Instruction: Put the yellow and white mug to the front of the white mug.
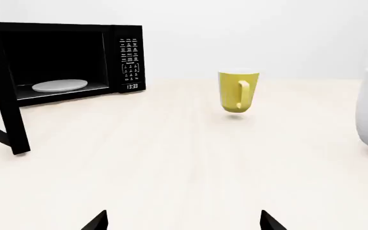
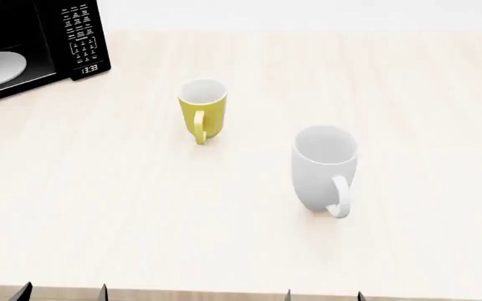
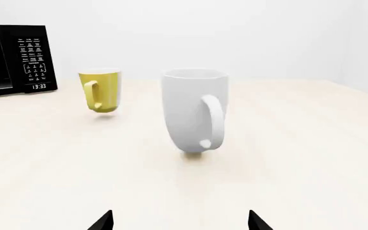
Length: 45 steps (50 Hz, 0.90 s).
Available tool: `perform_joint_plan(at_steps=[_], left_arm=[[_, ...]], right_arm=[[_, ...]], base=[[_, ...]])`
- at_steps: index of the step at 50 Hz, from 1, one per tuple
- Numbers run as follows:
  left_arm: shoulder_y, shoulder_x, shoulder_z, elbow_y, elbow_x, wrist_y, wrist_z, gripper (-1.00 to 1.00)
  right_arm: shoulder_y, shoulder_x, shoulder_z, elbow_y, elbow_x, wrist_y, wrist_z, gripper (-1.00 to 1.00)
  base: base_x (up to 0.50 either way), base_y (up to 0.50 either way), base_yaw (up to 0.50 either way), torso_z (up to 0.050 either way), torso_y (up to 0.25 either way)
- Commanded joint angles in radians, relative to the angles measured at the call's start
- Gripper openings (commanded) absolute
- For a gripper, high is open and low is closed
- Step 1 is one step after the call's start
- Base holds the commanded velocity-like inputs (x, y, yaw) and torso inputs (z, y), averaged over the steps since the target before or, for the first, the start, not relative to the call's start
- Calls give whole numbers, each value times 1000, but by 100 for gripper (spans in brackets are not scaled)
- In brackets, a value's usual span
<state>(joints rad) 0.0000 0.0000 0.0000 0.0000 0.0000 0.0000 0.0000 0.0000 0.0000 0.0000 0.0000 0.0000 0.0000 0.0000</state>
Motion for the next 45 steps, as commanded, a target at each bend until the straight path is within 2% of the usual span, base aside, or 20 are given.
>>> perform_joint_plan(at_steps=[1, 18, 28, 37, 45], left_arm=[[-3, -16, 17, -2, -17, -1, -18, 100], [-7, -55, 57, -3, -66, 3, -63, 100], [-6, -76, 62, 20, -90, 2, -79, 100], [-21, -96, 49, 19, -125, -5, -86, 100], [-20, -106, 54, 20, -151, 12, -80, 100]], right_arm=[[5, 13, -13, 7, 20, 6, 29, 100], [-3, 60, -60, -13, 53, 8, 70, 100], [-15, 72, 3, -58, 223, 43, 47, 100], [-35, 99, 34, -96, 256, 33, 69, 100], [-50, 115, 9, -115, 244, 18, 67, 100]], base=[[0, 0, 0, 0, 0], [0, -2, 0, 0, 0], [57, -500, 0, 0, 0], [188, -457, 0, 0, 0], [491, -108, 0, 0, 0]])
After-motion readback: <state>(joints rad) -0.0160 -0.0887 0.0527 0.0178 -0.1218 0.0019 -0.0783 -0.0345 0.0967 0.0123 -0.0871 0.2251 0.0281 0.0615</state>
